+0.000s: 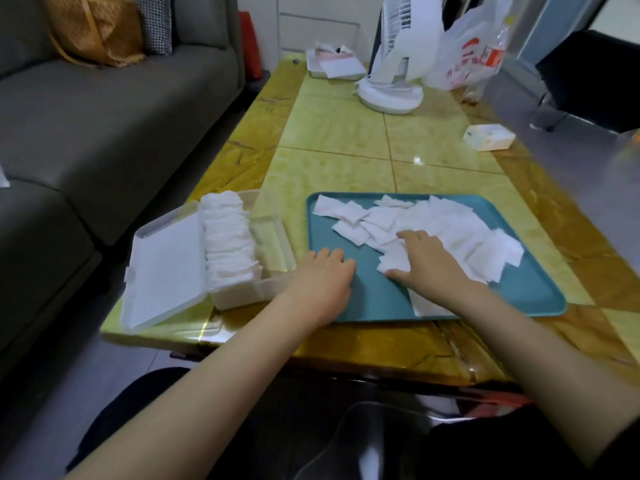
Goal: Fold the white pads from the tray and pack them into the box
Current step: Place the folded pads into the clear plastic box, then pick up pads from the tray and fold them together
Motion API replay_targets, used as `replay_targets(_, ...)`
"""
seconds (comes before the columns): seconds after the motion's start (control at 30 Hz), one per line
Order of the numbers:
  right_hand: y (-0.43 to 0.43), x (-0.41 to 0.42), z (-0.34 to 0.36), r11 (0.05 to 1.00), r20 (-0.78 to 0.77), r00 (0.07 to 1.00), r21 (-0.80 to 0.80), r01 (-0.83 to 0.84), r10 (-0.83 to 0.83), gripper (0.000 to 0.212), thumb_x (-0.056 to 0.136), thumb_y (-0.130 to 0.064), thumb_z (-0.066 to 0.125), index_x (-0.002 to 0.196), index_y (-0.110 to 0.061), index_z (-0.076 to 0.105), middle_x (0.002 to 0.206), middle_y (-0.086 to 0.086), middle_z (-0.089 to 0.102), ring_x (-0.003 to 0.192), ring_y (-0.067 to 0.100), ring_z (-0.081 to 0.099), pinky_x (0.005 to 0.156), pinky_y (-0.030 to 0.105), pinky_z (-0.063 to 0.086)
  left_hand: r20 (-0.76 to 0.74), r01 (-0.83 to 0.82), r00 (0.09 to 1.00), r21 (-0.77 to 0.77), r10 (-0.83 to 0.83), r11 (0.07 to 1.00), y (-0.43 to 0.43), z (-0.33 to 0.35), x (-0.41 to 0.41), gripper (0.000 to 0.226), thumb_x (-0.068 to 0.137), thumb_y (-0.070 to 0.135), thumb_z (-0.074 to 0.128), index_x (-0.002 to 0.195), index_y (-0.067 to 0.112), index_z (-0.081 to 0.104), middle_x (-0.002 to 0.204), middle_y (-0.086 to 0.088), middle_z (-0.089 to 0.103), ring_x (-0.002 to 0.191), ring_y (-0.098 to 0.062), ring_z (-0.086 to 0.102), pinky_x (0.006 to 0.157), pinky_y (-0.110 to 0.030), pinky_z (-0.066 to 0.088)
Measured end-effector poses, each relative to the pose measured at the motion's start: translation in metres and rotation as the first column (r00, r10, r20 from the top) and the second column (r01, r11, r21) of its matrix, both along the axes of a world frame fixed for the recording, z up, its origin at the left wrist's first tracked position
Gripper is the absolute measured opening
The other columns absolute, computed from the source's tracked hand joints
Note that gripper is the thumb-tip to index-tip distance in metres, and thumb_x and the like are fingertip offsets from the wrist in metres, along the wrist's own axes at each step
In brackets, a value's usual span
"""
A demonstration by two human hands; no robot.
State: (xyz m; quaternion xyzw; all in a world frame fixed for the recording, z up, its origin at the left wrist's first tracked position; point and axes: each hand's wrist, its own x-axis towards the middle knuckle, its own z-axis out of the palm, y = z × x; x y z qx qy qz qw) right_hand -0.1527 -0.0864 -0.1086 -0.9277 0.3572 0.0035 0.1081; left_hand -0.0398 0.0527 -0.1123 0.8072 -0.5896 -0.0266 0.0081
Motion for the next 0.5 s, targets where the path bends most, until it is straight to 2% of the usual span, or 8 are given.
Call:
replay_targets(0.1, -0.005, 0.0, -0.004, 0.998, 0.015, 1.0, -0.067, -0.004, 0.005, 0.052, 0.088, -0.03, 0.06, 0.132, -0.009, 0.042, 0.129, 0.013, 0.045, 0.117, 0.03, 0.044, 0.093, 0.036, 0.037, -0.005, 0.002, 1.0, 0.001, -0.002, 1.0, -0.003, -0.006, -0.005, 0.031, 0.098, 0.022, 0.041, 0.128, 0.013, 0.045, 0.126, -0.009, 0.047, 0.117, -0.029, 0.045, 0.094, -0.037, 0.035)
replay_targets(0.2, -0.007, 0.003, -0.006, 0.991, 0.061, 0.998, -0.134, -0.014, 0.023, 0.02, 0.091, -0.022, 0.053, 0.102, -0.007, 0.059, 0.104, 0.012, 0.053, 0.097, 0.03, 0.053, 0.074, 0.035, 0.04, -0.028, -0.008, 1.0, -0.037, 0.007, 0.999, -0.007, -0.008, -0.008, 0.031, 0.099, 0.023, 0.04, 0.127, 0.013, 0.045, 0.126, -0.009, 0.047, 0.116, -0.028, 0.044, 0.091, -0.036, 0.037)
replay_targets(0.27, -0.005, 0.004, -0.006, 0.991, 0.128, 0.992, -0.132, -0.009, 0.026, 0.021, 0.093, -0.021, 0.048, 0.081, -0.006, 0.056, 0.085, 0.01, 0.054, 0.085, 0.031, 0.056, 0.063, 0.033, 0.033, -0.033, -0.015, 0.999, -0.045, 0.014, 0.999, -0.008, -0.011, -0.008, 0.032, 0.099, 0.026, 0.041, 0.128, 0.014, 0.044, 0.126, -0.008, 0.046, 0.116, -0.028, 0.043, 0.09, -0.036, 0.038)
replay_targets(0.37, -0.001, 0.006, -0.006, 0.997, 0.278, 0.96, -0.082, -0.014, 0.036, 0.028, 0.095, -0.023, 0.049, 0.082, -0.002, 0.063, 0.081, 0.013, 0.064, 0.082, 0.03, 0.059, 0.064, 0.034, 0.038, -0.076, -0.043, 0.996, -0.076, 0.038, 0.996, -0.009, -0.014, -0.006, 0.034, 0.099, 0.027, 0.041, 0.13, 0.014, 0.043, 0.128, -0.007, 0.048, 0.116, -0.028, 0.043, 0.093, -0.036, 0.038)
replay_targets(0.43, 0.003, 0.01, -0.002, 0.999, 0.378, 0.925, -0.016, -0.029, 0.033, 0.024, 0.093, -0.024, 0.053, 0.083, -0.005, 0.064, 0.083, 0.009, 0.066, 0.081, 0.024, 0.059, 0.066, 0.031, 0.038, -0.224, -0.126, 0.97, -0.148, 0.091, 0.981, -0.012, -0.013, -0.005, 0.038, 0.1, 0.028, 0.041, 0.135, 0.014, 0.04, 0.132, -0.007, 0.048, 0.119, -0.027, 0.043, 0.097, -0.036, 0.037)
replay_targets(0.5, 0.008, 0.015, 0.003, 0.993, 0.461, 0.887, 0.102, -0.064, 0.01, 0.01, 0.089, -0.021, 0.06, 0.088, -0.011, 0.064, 0.085, 0.001, 0.064, 0.081, 0.015, 0.056, 0.063, 0.02, 0.033, -0.501, -0.283, 0.854, -0.218, 0.142, 0.934, -0.014, -0.009, -0.004, 0.044, 0.099, 0.03, 0.043, 0.138, 0.011, 0.037, 0.134, -0.009, 0.048, 0.121, -0.026, 0.046, 0.1, -0.035, 0.036)
